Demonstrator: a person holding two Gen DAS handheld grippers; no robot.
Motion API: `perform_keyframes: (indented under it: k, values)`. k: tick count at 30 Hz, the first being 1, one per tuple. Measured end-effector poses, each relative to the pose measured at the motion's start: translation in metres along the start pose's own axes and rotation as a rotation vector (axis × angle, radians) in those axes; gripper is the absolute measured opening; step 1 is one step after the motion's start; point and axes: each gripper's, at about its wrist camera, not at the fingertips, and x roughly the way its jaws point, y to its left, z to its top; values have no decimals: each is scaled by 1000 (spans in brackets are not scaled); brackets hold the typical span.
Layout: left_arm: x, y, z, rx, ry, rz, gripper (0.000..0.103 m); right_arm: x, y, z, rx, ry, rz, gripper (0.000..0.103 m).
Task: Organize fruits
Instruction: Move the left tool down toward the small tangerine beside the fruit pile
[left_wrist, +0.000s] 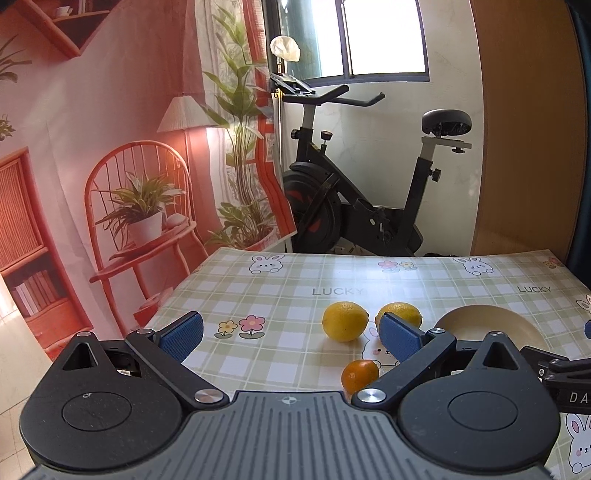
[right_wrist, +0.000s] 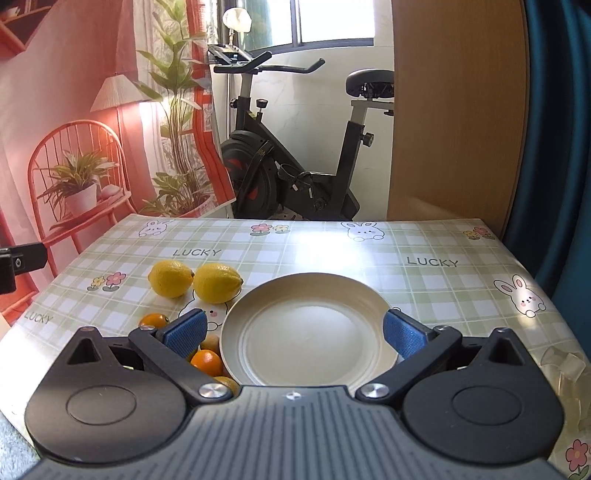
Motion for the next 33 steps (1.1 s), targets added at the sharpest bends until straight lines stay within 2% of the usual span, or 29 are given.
perform_keyframes:
  k: [5, 9, 14, 18, 23, 33]
  values:
    - [7, 2, -6, 2, 27, -7, 102, 8, 5, -4, -5, 19, -1, 103]
    - [10, 2, -12, 10, 43, -6, 98, 20, 8, -5, -34, 82, 10, 103]
    - [11, 5, -16, -28, 90, -73, 98, 20, 8, -12, -35, 73, 30, 103]
    - [7, 4, -23, -28, 77, -92, 98, 19, 1, -18, 22, 67, 82, 103]
    - [10, 6, -30, -67, 94, -214, 97, 18, -3, -25, 76, 93, 170, 103]
    - [2, -6, -39, -15, 85, -183, 97, 11, 5, -30, 32, 105, 138, 103]
